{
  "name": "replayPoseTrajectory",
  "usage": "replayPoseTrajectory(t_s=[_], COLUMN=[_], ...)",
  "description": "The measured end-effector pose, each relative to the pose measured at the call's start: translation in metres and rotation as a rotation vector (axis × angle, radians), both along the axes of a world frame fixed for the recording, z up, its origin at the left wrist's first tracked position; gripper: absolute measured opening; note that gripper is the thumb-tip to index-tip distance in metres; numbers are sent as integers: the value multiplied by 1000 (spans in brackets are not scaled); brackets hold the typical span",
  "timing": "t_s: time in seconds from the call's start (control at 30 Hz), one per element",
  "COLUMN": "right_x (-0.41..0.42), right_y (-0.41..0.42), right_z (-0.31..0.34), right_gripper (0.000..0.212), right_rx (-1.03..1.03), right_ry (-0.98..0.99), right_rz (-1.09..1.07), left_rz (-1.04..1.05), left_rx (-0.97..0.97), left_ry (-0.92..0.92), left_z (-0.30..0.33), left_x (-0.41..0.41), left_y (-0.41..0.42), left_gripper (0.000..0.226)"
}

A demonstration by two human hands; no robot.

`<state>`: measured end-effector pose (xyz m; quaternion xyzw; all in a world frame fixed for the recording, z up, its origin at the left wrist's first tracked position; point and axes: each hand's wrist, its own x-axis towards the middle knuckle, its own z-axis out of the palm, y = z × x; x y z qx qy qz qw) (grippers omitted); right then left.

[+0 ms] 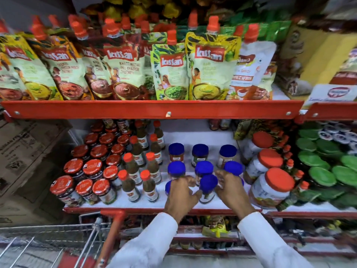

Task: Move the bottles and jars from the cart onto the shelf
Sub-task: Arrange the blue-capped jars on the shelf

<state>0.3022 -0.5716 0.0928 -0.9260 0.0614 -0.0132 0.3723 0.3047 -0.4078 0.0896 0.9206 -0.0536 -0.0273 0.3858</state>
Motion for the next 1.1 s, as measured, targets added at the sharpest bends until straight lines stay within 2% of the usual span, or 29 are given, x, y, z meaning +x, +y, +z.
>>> replayPoseTrajectory(t_s=[0.17,0.3,0.37,0.53,0.73,1.1], right_x=[9,9,8,0,-7,-11], right_y=[5,0,-3,-5,-1,0], right_z=[-4,-10,-13,-15,-15,-12], right_gripper=[37,38,40,32,32,39], right_rx=[-27,-30,-18,18,65,106], right_ry=[124,139,135,93,52,43], right_rz=[77,61,45,25,-5,-21], left_rz=[43,65,85,88,87,26], left_rx=[5,15,-4,-28,-45,-49], left_ry=[116,114,125,165,137,121], left_z=[-15,-23,-24,-26,-25,-26], left_x=[5,5,6,11,14,13], left_y=[-27,-37,-38,-35,-30,-24], left_gripper=[24,15,18,33,43,35])
